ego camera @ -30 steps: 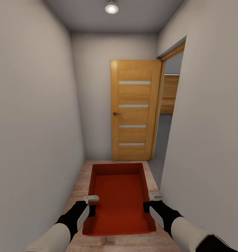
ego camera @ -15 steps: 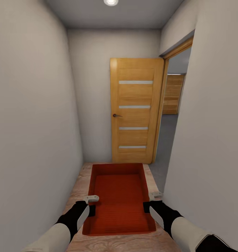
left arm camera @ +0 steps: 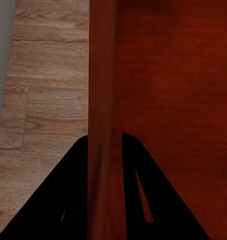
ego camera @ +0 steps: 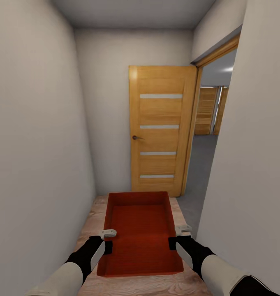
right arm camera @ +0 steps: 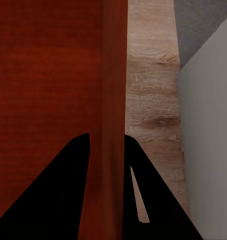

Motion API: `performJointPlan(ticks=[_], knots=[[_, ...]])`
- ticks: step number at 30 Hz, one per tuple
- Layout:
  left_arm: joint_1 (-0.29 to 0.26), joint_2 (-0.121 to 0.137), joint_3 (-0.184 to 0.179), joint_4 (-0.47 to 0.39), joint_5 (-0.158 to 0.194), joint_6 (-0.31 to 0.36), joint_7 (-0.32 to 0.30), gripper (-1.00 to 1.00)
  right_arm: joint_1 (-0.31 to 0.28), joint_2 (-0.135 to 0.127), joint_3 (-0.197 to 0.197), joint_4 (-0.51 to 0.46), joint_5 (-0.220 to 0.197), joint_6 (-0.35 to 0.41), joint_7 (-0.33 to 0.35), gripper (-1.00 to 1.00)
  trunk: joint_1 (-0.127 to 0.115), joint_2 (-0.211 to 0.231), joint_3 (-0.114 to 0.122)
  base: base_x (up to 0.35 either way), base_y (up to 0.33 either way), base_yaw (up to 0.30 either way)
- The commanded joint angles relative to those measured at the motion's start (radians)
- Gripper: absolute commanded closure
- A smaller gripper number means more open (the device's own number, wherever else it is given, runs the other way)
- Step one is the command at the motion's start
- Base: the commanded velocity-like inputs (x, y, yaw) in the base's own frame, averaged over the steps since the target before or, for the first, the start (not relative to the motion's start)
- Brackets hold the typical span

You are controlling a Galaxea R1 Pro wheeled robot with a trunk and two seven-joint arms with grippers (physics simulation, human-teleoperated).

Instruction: Move the two storage containers from the living room to the garage. In the garage, place one container on the floor and stack the other container on top of it (either order is fine).

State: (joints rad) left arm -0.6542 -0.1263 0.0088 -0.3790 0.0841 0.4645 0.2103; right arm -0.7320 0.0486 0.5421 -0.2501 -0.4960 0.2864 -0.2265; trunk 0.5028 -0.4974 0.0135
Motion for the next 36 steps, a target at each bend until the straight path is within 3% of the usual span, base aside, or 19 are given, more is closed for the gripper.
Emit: performJointPlan(ticks=[1,36], knots=[[0.001,0.043,-0.007,0.017,-0.012,0.008,0.011,1.0,-0.001,-0.001,0.007,-0.005,0.007,-0.024,-0.008,1.0,0.001,-0.001,0.0,0.323,0.0,0.0],[0.001,0.047,-0.006,0.017,-0.012,0.008,0.011,1.0,-0.001,-0.001,0.007,-0.005,0.007,-0.024,-0.007,1.0,0.001,-0.001,0.0,0.323,0.0,0.0]])
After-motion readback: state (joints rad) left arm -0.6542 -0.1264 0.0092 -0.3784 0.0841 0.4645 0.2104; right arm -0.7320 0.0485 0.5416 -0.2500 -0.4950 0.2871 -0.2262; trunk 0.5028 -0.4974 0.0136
